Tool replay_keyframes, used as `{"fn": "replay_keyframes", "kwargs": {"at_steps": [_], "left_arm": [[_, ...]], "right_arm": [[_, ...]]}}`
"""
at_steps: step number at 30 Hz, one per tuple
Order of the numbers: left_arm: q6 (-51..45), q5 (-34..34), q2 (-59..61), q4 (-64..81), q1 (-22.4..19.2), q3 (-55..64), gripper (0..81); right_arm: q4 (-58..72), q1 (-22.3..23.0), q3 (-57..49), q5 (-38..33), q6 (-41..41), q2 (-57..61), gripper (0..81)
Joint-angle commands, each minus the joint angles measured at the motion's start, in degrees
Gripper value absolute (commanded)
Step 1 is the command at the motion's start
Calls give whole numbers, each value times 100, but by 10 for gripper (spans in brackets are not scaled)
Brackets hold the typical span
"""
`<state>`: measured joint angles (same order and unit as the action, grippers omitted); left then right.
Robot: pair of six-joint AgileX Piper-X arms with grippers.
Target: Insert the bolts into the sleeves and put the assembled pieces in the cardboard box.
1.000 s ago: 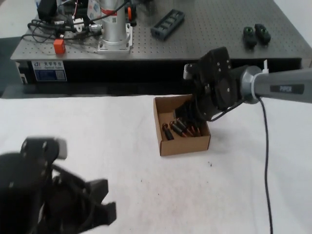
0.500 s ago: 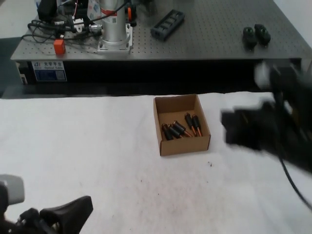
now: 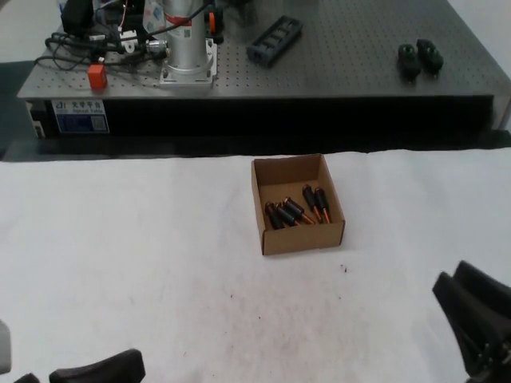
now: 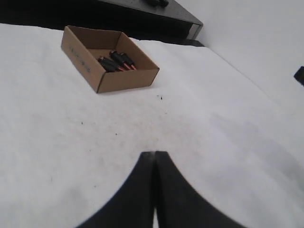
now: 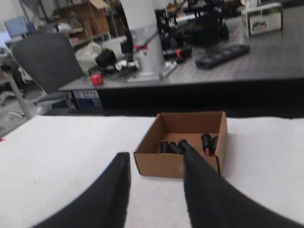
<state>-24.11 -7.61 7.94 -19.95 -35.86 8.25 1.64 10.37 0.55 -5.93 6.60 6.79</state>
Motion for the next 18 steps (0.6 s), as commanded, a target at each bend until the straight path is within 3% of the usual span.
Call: {"fn": "replay_keyframes", "kwargs": {"at_steps": [1,18], "left_arm": [[141,98,-217,-343,13,17,6],[313,337,-794,-1299,13,17,6]], "right_arm": [[-284,-21,-55,23,27,-238,281],[-777,-21,-55,15,27,-371,281]]}}
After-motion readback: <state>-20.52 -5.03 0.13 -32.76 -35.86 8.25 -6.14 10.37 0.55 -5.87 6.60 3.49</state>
